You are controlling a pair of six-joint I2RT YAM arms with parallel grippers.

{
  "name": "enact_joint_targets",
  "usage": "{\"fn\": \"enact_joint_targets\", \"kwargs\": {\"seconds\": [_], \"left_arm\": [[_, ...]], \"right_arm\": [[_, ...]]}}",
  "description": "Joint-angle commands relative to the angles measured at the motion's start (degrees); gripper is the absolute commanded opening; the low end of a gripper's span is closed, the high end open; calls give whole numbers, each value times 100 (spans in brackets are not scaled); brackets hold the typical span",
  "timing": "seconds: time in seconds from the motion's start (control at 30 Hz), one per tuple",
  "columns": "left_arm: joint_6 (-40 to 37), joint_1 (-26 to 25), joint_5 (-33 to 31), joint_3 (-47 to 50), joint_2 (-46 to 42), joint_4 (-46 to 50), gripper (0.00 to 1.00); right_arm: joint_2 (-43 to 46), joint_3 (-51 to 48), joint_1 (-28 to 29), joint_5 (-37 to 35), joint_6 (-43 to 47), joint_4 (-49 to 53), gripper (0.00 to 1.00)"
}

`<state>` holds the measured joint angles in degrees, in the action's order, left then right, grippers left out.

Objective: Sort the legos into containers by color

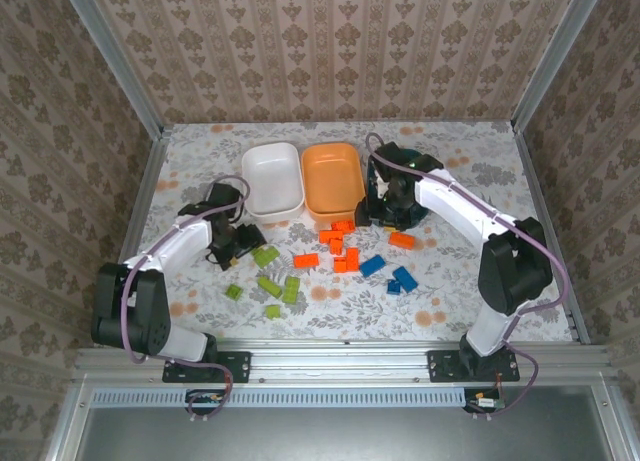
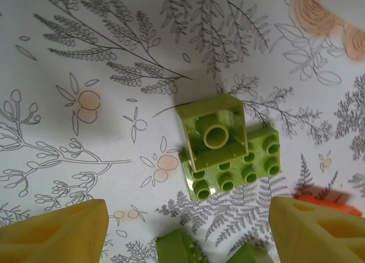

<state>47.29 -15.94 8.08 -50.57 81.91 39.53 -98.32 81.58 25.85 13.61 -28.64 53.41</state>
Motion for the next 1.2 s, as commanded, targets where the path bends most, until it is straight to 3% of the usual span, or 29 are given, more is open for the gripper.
{"fn": "enact_joint_targets", "kwargs": {"seconds": [0.0,0.17,0.33,0.67,0.83,0.97,1.17], "left_arm": [[822,-133,-343,115,100,-92,74],[985,-190,-402,168,386,-376,73],[627,-188,-427,-243,782,-396,73],[69,-18,19,-647,1492,-482,72],[-184,242,181,-629,1418,-314,70],[-634,332,39,-660,1129,-7,72],[-1700,444,-224,-1120,1397,727,75]], "right_arm": [[346,-336,52,472,-18,-313,66],[452,-625,52,668,114,-448,66],[537,-707,54,618,90,-438,66],[389,-616,230,508,-665,-548,66],[223,-410,474,334,-897,-520,66],[138,-428,628,267,-956,-630,66],[141,-474,650,613,-851,-934,66]]}}
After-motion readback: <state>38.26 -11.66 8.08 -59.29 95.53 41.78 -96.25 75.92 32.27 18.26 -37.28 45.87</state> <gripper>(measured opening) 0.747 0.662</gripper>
